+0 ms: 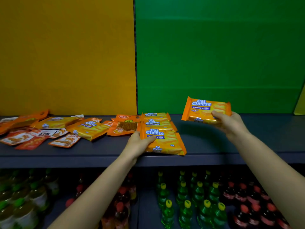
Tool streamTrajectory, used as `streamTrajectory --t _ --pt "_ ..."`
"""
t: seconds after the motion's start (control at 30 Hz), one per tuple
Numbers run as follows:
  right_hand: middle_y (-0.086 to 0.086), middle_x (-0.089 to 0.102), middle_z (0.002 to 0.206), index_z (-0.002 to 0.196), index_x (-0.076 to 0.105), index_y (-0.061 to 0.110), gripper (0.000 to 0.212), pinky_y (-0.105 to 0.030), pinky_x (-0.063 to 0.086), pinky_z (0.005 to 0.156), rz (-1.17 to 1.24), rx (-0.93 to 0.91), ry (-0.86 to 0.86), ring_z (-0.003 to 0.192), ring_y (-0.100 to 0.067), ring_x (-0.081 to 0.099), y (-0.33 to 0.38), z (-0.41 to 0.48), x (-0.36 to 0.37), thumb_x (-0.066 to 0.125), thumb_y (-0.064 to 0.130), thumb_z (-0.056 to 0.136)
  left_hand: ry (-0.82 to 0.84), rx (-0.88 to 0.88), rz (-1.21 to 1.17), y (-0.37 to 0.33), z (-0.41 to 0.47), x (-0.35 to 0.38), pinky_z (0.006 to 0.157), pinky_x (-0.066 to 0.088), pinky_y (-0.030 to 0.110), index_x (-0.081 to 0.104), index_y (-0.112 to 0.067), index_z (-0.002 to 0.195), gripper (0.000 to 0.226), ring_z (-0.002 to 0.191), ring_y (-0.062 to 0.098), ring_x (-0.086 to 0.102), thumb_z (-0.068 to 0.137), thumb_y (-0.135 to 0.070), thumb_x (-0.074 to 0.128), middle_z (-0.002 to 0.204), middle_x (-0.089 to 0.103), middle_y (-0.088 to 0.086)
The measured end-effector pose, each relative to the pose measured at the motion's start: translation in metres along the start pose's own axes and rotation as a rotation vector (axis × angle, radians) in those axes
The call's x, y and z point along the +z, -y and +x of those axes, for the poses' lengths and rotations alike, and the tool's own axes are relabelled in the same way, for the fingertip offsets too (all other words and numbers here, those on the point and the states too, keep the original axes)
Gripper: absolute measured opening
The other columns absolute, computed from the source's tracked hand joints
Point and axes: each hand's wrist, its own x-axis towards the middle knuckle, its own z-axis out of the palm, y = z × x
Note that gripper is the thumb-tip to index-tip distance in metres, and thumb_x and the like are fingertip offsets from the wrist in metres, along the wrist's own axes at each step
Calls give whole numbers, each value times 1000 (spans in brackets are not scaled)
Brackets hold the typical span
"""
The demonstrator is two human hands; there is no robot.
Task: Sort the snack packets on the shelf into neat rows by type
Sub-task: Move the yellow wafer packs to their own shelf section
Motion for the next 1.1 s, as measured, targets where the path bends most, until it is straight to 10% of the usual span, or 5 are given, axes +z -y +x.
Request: streamTrajectory --t 0.2,0.63,0.77,1.0,1.1 --pt "-18 59 124 126 49 -1 46 -23 53 54 -3 -6 5 76 -17 60 -2 3 -2 64 9 84 -80 51 416 -3 2 -4 98 45 44 45 -19 107 42 109 27 58 81 -46 63 118 60 4" --pt "-17 61 119 124 51 0 45 -34 51 72 -74 93 -56 93 -25 60 -32 55 -2 67 11 82 -217 388 1141 -4 38 12 87 41 33 43 -12 119 51 113 22 48 92 -54 36 121 50 5" --pt "-17 58 106 96 53 5 13 -34 52 69 -124 97 -54 74 -21 59 -33 61 1 59 6 85 -225 617 1173 -16 35 3 88 41 31 46 -16 121 44 113 20 49 94 -49 35 122 53 2" --pt "-19 57 112 123 48 -5 45 -25 54 53 -309 187 42 92 -24 57 -48 93 -1 63 10 84 -12 777 1230 -39 49 20 84 42 31 53 -22 115 35 111 20 54 94 -46 38 119 60 -4" --pt "-15 60 114 117 55 -2 43 -32 51 77 -478 116 41 102 -29 59 -51 121 -4 66 20 82 0 773 1260 -44 64 41 85 44 32 51 -23 115 35 113 21 54 93 -47 38 120 60 -4"
